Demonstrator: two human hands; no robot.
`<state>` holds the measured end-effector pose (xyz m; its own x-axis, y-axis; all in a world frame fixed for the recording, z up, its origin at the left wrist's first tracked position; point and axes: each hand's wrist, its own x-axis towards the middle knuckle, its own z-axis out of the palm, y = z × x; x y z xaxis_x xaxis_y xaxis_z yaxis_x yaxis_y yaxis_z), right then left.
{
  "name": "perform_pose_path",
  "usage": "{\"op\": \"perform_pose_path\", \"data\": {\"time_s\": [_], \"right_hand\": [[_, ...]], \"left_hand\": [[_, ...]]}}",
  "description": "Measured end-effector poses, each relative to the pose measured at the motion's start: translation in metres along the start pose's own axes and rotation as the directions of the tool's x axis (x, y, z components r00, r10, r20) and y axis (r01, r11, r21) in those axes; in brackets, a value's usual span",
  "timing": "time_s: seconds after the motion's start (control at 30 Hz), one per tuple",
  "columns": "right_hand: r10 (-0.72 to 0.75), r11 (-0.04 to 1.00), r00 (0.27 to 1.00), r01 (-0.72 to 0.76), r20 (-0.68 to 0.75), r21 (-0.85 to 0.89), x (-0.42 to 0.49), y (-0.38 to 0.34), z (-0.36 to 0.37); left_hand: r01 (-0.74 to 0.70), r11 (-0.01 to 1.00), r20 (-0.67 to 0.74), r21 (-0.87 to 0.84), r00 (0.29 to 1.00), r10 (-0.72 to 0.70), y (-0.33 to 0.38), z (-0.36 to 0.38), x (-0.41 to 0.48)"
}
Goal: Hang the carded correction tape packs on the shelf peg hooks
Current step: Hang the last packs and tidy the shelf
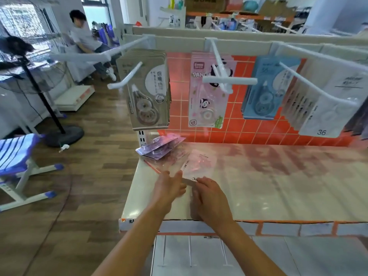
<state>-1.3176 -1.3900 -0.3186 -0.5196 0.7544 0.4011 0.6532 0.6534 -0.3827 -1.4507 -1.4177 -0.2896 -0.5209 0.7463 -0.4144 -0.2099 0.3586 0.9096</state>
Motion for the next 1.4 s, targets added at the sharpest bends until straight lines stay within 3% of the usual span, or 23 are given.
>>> {"op": "perform_pose_path", "data": {"time_s": [0.1,0.2,0.3,0.53,0.73,0.87,1.2,1.4], "right_hand": [[-0.02,0.997,0.998,0.024,-0.062,0.074,-0.011,0.002,-0.019],[0.003,0.988,0.994,0.013,-0.105,0.153,-0.017,0.009,-0.037],[0.027,0.959,0.991,0.012,-0.134,0.283,-0.019,0.021,-0.053],[0.37,0.795,0.927,-0.286,-0.054,0.534,-0.001,0.069,-0.097],[0.505,0.621,0.863,-0.371,0.009,0.691,0.018,0.095,-0.132],[0.534,0.609,0.841,-0.31,-0.088,0.73,0.025,0.103,-0.158],[0.449,0.601,0.842,-0.037,-0.299,0.799,0.026,0.118,-0.232],[0.424,0.508,0.839,0.09,-0.34,0.856,0.016,0.127,-0.272]], "left_hand": [[0.094,0.993,0.08,-0.064,0.993,-0.089,0.007,0.012,-0.01],[0.216,0.936,0.161,-0.277,0.971,-0.176,0.015,0.023,-0.021],[0.252,0.902,0.187,-0.351,0.963,-0.196,0.019,0.032,-0.025],[0.177,0.972,0.304,-0.151,0.944,-0.125,0.018,0.065,-0.046],[0.042,0.999,0.396,0.024,0.917,-0.048,0.02,0.103,-0.064],[-0.069,0.994,0.45,0.084,0.893,0.024,0.024,0.119,-0.072],[-0.416,0.905,0.529,0.092,0.79,0.31,0.047,0.165,-0.097],[-0.562,0.825,0.54,0.063,0.714,0.446,0.063,0.194,-0.119]]}}
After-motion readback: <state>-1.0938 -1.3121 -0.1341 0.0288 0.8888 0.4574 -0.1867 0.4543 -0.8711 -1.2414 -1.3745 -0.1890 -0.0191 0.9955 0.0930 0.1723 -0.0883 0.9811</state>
